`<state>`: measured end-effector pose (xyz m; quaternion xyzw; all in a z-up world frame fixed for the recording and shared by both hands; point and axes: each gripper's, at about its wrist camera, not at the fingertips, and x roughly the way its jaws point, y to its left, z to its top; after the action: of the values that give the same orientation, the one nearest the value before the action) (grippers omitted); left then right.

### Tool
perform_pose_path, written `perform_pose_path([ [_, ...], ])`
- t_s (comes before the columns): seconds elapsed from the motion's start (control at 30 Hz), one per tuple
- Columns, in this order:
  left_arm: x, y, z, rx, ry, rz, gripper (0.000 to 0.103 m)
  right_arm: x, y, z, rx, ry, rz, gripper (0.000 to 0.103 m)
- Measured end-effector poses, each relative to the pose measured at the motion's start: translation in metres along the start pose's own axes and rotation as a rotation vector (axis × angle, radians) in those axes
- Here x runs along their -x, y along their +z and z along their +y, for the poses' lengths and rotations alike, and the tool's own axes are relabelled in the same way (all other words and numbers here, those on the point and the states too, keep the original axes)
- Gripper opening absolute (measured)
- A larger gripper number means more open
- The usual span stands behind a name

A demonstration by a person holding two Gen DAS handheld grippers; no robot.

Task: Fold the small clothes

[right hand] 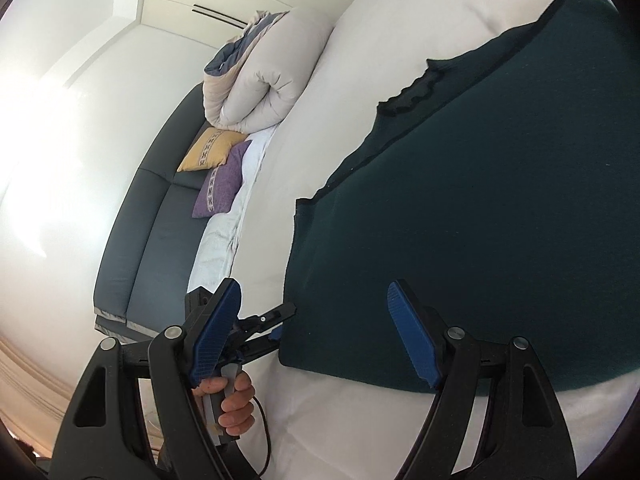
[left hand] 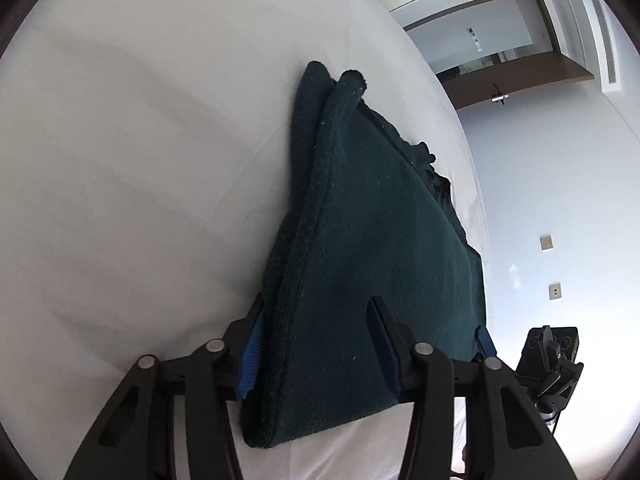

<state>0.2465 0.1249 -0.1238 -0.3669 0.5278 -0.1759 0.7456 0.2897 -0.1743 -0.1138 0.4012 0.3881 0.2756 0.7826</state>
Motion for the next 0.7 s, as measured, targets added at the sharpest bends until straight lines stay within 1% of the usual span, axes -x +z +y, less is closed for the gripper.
perform_pose_path([
  [0.03, -0.001, 0.001, 0.004, 0.023, -0.017, 0.01, 0.036, -0.011, 0.004, 0.003, 0.002, -0.001, 0.019, 0.076],
  [0.07, -0.003, 0.001, 0.008, 0.049, -0.037, 0.022, 0.022, -0.022, 0.007, 0.005, -0.001, -0.006, 0.035, 0.076],
  [0.1, -0.005, 0.001, 0.013, 0.073, -0.055, 0.031, 0.015, -0.024, 0.007, 0.005, -0.003, -0.009, 0.044, 0.076],
  [0.13, -0.005, 0.0, 0.017, 0.093, -0.076, 0.029, 0.015, -0.035, 0.011, 0.007, -0.005, -0.009, 0.058, 0.076],
  [0.17, -0.004, -0.001, 0.018, 0.1, -0.088, 0.022, 0.013, -0.03, 0.007, 0.009, -0.005, -0.006, 0.067, 0.076],
  [0.2, -0.002, -0.003, 0.018, 0.101, -0.1, 0.011, 0.012, -0.035, 0.008, 0.006, -0.007, -0.006, 0.076, 0.076],
  [0.3, 0.004, -0.007, 0.019, 0.114, -0.131, -0.022, 0.011, -0.061, 0.014, 0.005, -0.023, -0.001, 0.103, 0.076],
  [0.43, 0.011, -0.007, 0.009, 0.102, -0.136, -0.057, 0.011, -0.09, 0.017, -0.003, -0.046, 0.006, 0.143, 0.076],
  [0.47, 0.014, -0.007, 0.005, 0.09, -0.131, -0.064, 0.01, -0.088, 0.013, -0.006, -0.051, 0.006, 0.157, 0.076],
  [0.53, 0.019, -0.007, -0.006, 0.066, -0.126, -0.071, 0.01, -0.103, 0.012, -0.019, -0.064, -0.006, 0.201, 0.075],
  [0.57, 0.02, -0.007, -0.015, 0.047, -0.123, -0.075, 0.01, -0.106, 0.012, -0.026, -0.073, 0.007, 0.208, 0.075],
  [0.63, 0.022, -0.007, -0.037, 0.001, -0.124, -0.085, 0.01, -0.105, 0.015, -0.036, -0.112, 0.071, 0.208, 0.074],
  [0.7, 0.02, -0.008, -0.067, -0.065, -0.119, -0.085, 0.01, -0.097, 0.019, -0.041, -0.144, 0.105, 0.186, 0.075],
])
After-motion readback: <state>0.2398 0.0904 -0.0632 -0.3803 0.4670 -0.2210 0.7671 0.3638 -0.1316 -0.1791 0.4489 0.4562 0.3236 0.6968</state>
